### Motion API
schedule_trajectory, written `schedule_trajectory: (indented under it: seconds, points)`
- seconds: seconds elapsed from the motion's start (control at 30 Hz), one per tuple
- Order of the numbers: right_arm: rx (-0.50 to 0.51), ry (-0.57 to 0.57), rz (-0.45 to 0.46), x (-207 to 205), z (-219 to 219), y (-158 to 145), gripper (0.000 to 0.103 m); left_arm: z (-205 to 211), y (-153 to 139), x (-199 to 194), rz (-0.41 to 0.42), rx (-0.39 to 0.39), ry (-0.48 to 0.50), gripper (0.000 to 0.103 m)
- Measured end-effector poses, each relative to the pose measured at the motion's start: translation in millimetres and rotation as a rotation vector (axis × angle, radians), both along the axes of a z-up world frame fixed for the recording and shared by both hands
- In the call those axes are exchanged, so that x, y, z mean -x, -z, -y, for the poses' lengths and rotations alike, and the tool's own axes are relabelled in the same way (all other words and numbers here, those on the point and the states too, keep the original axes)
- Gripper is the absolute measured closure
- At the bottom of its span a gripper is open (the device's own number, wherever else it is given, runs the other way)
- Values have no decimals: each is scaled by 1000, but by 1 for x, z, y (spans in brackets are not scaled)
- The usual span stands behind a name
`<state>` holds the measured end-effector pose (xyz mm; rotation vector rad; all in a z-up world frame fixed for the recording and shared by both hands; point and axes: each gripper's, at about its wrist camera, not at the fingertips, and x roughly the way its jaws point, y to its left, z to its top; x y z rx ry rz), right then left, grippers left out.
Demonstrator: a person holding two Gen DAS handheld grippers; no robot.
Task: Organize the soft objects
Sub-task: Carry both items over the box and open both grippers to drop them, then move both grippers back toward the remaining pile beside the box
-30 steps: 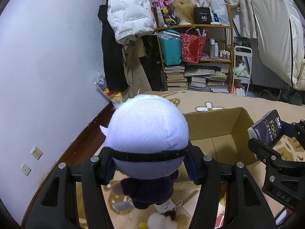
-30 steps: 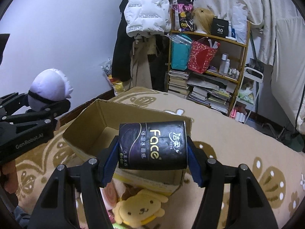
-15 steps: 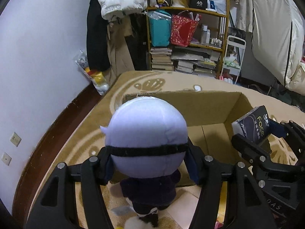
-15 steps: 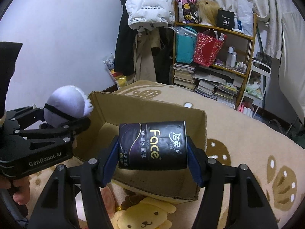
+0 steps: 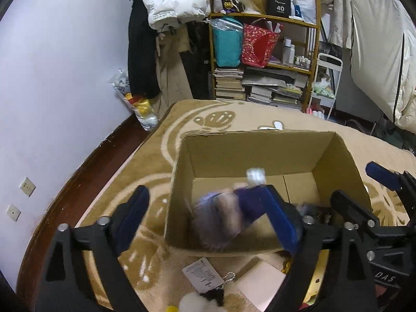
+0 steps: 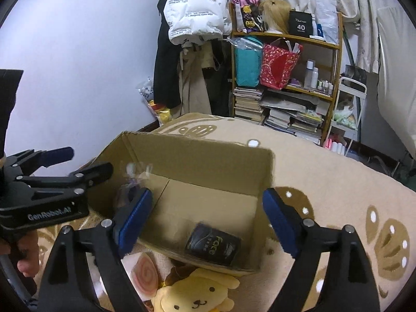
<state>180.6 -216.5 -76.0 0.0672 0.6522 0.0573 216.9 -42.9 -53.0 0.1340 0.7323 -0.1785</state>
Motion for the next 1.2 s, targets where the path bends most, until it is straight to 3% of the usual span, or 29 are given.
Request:
schedule_trajectory:
  seconds: [0.07,0.33,0.6,0.87,1.2]
  points:
    - [-1,14,-1,4,3,-3,0,-5,-6,3,17,10,-20,1]
    - [-17,35,0,24,7,-24,0,-27,-29,27,48,0,-82,0]
    - [-57,43,21,54,6,-34,0,-48,-36,57,4,-10,-109,0]
    - [-61,-4,17,69,-16,-22,0,-55,-20,76,-83,-33,-96,0]
    - [-30,-118,-56,68,-46,15,0,-61,28,66,-243,-15,-101,1]
